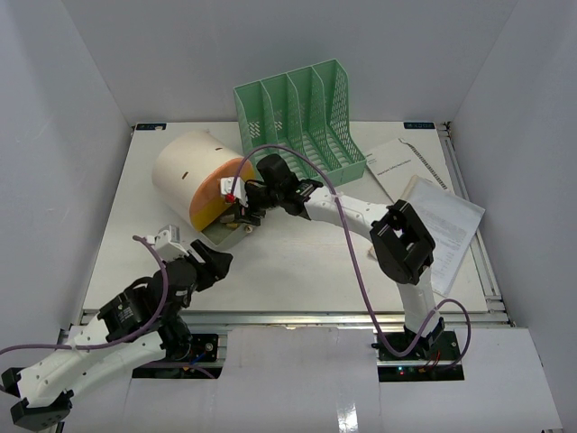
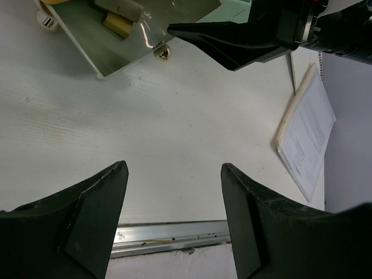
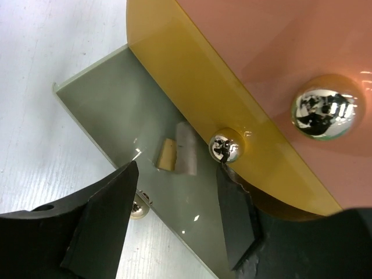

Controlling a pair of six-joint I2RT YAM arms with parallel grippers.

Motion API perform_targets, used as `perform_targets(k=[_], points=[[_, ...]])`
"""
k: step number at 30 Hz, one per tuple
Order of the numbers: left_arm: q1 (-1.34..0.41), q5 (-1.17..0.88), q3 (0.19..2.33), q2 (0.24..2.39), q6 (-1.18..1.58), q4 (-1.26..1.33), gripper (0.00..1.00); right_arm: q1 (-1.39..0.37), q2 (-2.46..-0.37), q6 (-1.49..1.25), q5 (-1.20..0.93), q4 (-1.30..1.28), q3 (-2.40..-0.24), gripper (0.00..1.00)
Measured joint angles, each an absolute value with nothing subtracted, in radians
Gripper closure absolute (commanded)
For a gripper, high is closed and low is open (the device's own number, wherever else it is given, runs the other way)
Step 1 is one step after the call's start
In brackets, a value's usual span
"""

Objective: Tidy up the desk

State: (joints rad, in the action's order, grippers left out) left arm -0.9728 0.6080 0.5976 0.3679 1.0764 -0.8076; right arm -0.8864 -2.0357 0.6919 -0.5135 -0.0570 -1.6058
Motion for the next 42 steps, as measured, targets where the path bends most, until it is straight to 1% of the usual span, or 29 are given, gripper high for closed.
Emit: perform_targets(k=[3, 5, 8, 9, 12, 14, 17, 20, 22, 25, 27, 28, 29, 32, 34, 38, 42], points=[[-0.973, 0.587, 0.598, 0.384, 1.051, -0.790, 0.27, -0.887, -2.035, 0.691, -0.502, -0.056, -1.605, 0.38], [-0.973, 0.556, 0.591, 0.395, 1.005, -0.744, 0.31, -0.886, -2.025, 0.683, -0.500, -0.059, -1.597, 0.47], [-0.973, 0.496, 0.574, 0.440, 0.912, -0.640, 0.38, -0.878, -1.953, 0.651, -0.515, -0.084, -1.534, 0.87], [-0.973, 0.476, 0.572, 0.479, 0.869, -0.602, 0.40, -0.868, -1.910, 0.622, -0.526, -0.104, -1.506, 0.92], [-0.973, 0.427, 0.580, 0.655, 0.748, -0.490, 0.44, -0.804, -1.750, 0.556, -0.547, -0.146, -1.405, 0.92], [-0.973, 0.394, 0.594, 0.799, 0.644, -0.424, 0.44, -0.727, -1.635, 0.537, -0.554, -0.147, -1.323, 0.92], [-0.971, 0.338, 0.637, 1.015, 0.466, -0.344, 0.54, -0.584, -1.461, 0.530, -0.553, -0.151, -1.159, 0.92], [-0.947, 0.265, 0.714, 1.199, 0.316, -0.301, 0.60, -0.469, -1.322, 0.534, -0.570, -0.172, -0.998, 0.91], [-0.906, 0.209, 0.788, 1.313, 0.229, -0.292, 0.61, -0.416, -1.257, 0.545, -0.603, -0.183, -0.912, 0.91], [-0.823, 0.153, 0.897, 1.471, 0.134, -0.279, 0.61, -0.343, -1.166, 0.559, -0.648, -0.209, -0.823, 0.90], [-0.768, 0.142, 0.937, 1.544, 0.092, -0.283, 0.57, -0.305, -1.116, 0.561, -0.670, -0.212, -0.797, 0.89], [-0.743, 0.142, 0.949, 1.575, 0.076, -0.287, 0.51, -0.294, -1.095, 0.562, -0.681, -0.209, -0.790, 0.89], [-0.720, 0.151, 0.956, 1.596, 0.061, -0.297, 0.44, -0.286, -1.080, 0.561, -0.692, -0.205, -0.786, 0.89], [-0.665, 0.197, 0.967, 1.637, 0.023, -0.338, 0.19, -0.272, -1.052, 0.561, -0.723, -0.191, -0.777, 0.90], [-0.652, 0.253, 0.970, 1.645, 0.011, -0.356, 0.08, -0.265, -1.053, 0.560, -0.741, -0.186, -0.773, 0.90], [-0.627, 0.354, 0.984, 1.646, -0.006, -0.371, 0.05, -0.249, -1.054, 0.558, -0.765, -0.184, -0.768, 0.90], [-0.589, 0.385, 1.012, 1.653, -0.016, -0.387, 0.04, -0.235, -1.054, 0.558, -0.782, -0.184, -0.768, 0.90]])
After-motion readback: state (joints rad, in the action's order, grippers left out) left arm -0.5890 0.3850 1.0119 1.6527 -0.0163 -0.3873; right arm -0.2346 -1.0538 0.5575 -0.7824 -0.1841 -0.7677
